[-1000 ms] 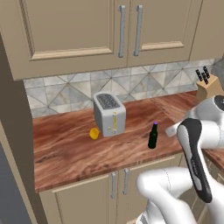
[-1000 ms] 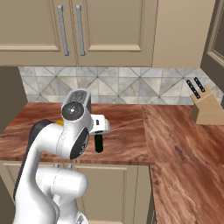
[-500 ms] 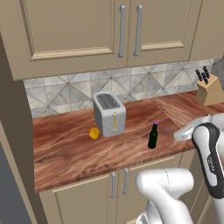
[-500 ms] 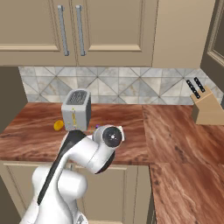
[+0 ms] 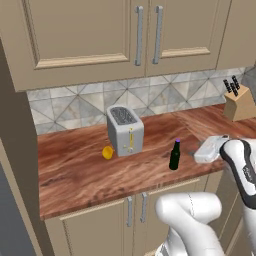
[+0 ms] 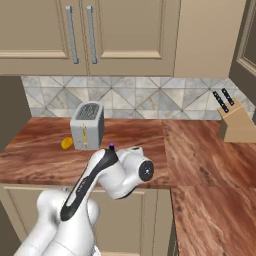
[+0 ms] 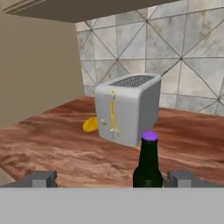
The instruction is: Place the beer on the top shelf of the fridge to keep it out of children's reach, and place the eggplant and mango on lower shelves for easy access.
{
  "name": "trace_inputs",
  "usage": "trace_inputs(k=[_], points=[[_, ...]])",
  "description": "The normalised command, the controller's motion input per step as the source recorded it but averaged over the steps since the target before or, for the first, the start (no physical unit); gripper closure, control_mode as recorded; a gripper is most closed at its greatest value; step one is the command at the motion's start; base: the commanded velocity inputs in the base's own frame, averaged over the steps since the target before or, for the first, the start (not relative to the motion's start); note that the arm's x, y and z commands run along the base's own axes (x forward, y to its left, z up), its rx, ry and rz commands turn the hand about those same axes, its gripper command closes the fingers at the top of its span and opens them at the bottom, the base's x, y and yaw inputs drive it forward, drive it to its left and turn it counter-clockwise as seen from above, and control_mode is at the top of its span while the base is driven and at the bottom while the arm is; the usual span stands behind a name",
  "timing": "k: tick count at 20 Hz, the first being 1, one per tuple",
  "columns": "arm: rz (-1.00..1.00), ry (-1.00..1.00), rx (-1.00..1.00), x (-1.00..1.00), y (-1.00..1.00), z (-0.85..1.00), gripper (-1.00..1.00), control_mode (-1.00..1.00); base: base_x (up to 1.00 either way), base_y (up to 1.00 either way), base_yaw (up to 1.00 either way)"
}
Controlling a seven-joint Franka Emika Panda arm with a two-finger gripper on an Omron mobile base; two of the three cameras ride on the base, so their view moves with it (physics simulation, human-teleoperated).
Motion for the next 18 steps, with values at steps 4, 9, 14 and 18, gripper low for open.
trace_inputs(k=[4, 9, 14, 18], points=[[0.21, -0.09, 0.1, 0.23, 0.0, -0.14, -1.0, -1.0, 0.0, 0.0, 0.0], [0.06, -0.03, 0.06, 0.21, 0.0, -0.01, -1.0, -1.0, 0.0, 0.0, 0.0], [0.0, 0.0, 0.0, 0.17, 0.08, -0.06, -1.0, -1.0, 0.0, 0.0, 0.0], [0.0, 0.0, 0.0, 0.23, 0.12, -0.19, -1.0, -1.0, 0.0, 0.0, 0.0]])
